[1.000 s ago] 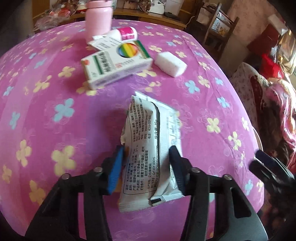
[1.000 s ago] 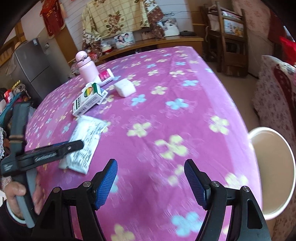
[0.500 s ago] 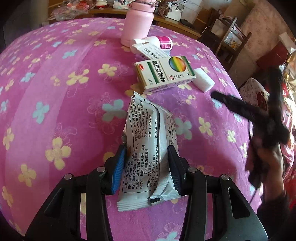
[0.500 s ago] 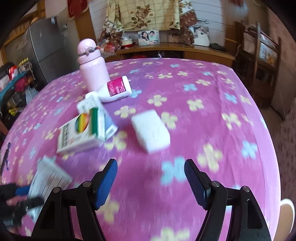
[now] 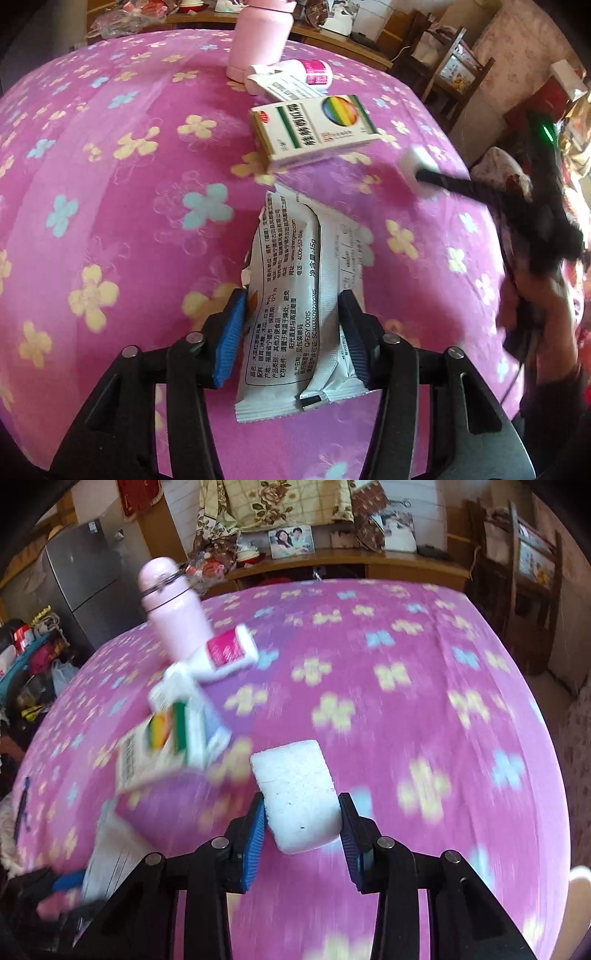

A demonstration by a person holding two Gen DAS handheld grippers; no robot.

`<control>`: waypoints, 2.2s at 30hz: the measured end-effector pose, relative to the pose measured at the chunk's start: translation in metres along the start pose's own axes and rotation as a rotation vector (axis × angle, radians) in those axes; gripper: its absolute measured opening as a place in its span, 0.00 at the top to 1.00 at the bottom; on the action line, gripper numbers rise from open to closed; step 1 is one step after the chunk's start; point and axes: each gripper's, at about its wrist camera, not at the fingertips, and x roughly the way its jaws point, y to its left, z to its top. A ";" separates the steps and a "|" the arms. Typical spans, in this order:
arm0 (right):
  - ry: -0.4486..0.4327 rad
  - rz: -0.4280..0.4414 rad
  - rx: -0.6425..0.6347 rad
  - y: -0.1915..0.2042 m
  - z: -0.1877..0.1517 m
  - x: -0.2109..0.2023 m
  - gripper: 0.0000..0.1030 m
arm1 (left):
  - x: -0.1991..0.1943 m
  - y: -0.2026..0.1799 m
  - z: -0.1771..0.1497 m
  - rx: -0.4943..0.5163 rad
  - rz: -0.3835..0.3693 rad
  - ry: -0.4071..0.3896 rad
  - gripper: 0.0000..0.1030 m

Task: Collect trash
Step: 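Grasp the white sponge block with the right tool, then carry the white packet and sponge block over the bucket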

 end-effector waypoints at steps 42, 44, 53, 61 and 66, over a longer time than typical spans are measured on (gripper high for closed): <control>-0.090 -0.045 0.103 -0.001 -0.164 -0.142 0.63 | -0.040 -0.086 -0.058 0.184 -0.048 -0.027 0.72; -0.099 -0.048 0.111 -0.005 -0.166 -0.148 0.63 | -0.042 -0.095 -0.058 0.196 -0.059 -0.030 0.72; -0.138 -0.087 0.148 -0.031 -0.176 -0.173 0.63 | -0.040 -0.139 -0.056 0.270 -0.074 -0.041 0.73; -0.164 -0.140 0.187 -0.058 -0.186 -0.190 0.62 | -0.034 -0.178 -0.055 0.327 -0.089 -0.046 0.73; -0.174 -0.180 0.244 -0.089 -0.198 -0.202 0.62 | -0.027 -0.207 -0.054 0.359 -0.118 -0.044 0.73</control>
